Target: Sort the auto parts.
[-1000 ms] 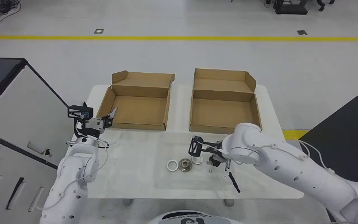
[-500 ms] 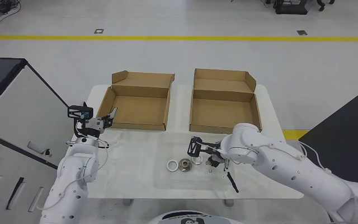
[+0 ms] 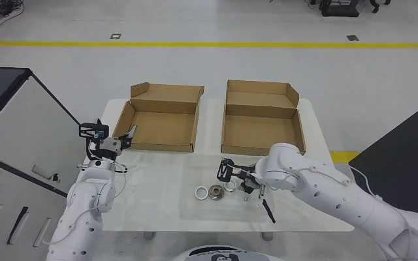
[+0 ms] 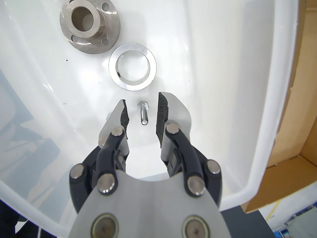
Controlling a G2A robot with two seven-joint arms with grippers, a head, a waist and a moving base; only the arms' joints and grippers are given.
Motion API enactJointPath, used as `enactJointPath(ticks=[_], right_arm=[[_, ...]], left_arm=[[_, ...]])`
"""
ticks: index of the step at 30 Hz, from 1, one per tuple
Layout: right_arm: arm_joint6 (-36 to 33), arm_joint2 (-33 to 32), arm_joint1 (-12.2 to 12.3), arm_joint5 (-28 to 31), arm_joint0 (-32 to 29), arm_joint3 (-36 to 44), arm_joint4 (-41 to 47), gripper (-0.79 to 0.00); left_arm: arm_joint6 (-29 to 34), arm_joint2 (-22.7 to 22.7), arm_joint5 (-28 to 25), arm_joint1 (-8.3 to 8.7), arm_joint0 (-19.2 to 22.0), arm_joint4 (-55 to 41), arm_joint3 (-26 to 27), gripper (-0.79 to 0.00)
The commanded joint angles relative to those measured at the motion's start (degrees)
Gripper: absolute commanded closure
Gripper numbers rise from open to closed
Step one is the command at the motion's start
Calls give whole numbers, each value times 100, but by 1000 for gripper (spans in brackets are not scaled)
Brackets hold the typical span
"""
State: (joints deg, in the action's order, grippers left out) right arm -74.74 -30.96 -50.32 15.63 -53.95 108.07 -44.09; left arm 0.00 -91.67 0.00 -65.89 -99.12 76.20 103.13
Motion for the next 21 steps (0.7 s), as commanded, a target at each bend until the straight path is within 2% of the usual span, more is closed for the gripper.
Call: enactJointPath(ticks=[1, 14, 21], right_arm=[[0, 2, -15, -3, 4, -30, -6, -311], [-23, -65, -70, 21, -27, -142, -44, -286], [-40, -137, -61, 63, -104, -148, -93, -246]], left_arm=[[0, 0, 0, 0, 0, 0, 0, -785], [0, 0, 0, 0, 0, 0, 0, -785], [0, 0, 0, 0, 0, 0, 0, -785]])
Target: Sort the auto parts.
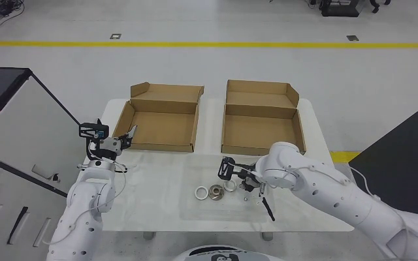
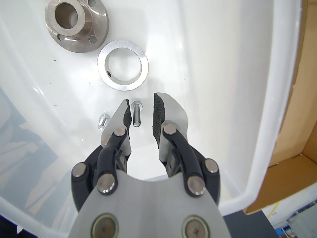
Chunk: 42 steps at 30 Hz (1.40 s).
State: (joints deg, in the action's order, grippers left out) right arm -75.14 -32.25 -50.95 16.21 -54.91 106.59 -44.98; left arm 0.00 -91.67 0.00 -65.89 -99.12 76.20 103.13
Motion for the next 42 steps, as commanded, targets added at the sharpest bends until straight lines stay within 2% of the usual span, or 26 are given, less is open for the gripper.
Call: enactJointPath(ticks=[1, 6, 10, 14, 29, 42], right_arm=[[4, -18, 2, 10, -20, 3, -6, -240], [-1, -61, 3, 23, -73, 23, -24, -219], [-3, -84, -1, 29, -109, 37, -48, -163], [-4, -102, -9, 19, -143, 56, -59, 0], [-147, -380, 38, 26, -263, 366, 45, 0], [-318, -1107, 249, 115, -556, 983, 753, 0]], left_arm=[[0, 0, 0, 0, 0, 0, 0, -785], [0, 0, 0, 0, 0, 0, 0, -785], [0, 0, 0, 0, 0, 0, 0, -785], [0, 0, 0, 0, 0, 0, 0, -785], [0, 0, 0, 0, 0, 0, 0, -785], [0, 0, 0, 0, 0, 0, 0, -785]])
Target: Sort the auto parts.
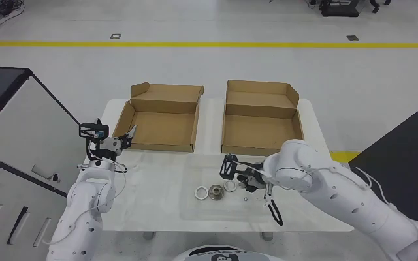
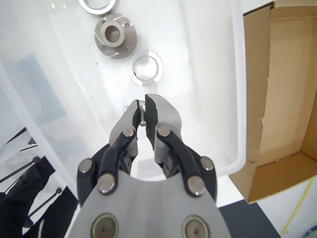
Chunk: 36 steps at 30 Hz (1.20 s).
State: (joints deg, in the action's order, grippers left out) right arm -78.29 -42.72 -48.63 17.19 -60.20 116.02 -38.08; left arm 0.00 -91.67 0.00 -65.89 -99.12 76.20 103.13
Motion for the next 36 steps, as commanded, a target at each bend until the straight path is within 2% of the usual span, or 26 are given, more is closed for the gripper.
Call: enactJointPath(ticks=[1, 14, 27, 36], right_arm=[[3, -142, 39, 1, -64, 84, 146, 0], [8, -1227, 307, 193, -492, 570, 1438, 0], [61, -2428, 560, 940, -896, 277, 2874, 0], [242, -2766, 716, 1122, -969, 3, 3795, 0]], left_arm=[[0, 0, 0, 0, 0, 0, 0, -785], [0, 0, 0, 0, 0, 0, 0, -785], [0, 0, 0, 0, 0, 0, 0, -785], [0, 0, 0, 0, 0, 0, 0, -785]])
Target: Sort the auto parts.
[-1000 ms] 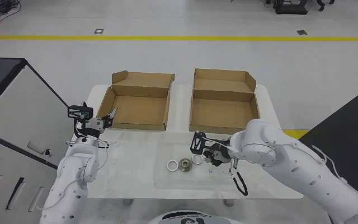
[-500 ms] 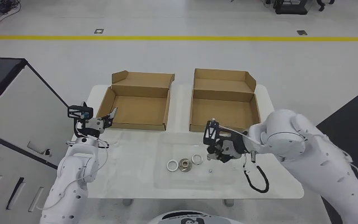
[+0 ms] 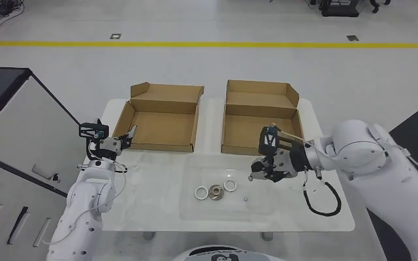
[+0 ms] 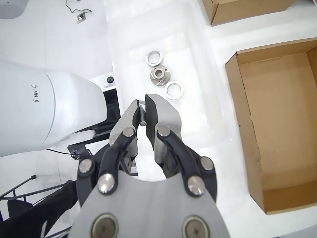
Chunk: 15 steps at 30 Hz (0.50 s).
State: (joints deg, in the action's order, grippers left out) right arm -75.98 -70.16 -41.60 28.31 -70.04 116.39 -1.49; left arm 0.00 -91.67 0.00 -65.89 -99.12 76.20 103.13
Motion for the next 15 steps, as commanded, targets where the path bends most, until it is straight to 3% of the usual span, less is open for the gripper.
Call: enactJointPath(ticks=[1, 15], right_arm=[[19, -49, 27, 18, 37, -67, 266, 0], [-125, -4, 174, -125, 381, -670, 2383, 0]], left_arm=[[0, 0, 0, 0, 0, 0, 0, -785], [0, 0, 0, 0, 0, 0, 0, -785]])
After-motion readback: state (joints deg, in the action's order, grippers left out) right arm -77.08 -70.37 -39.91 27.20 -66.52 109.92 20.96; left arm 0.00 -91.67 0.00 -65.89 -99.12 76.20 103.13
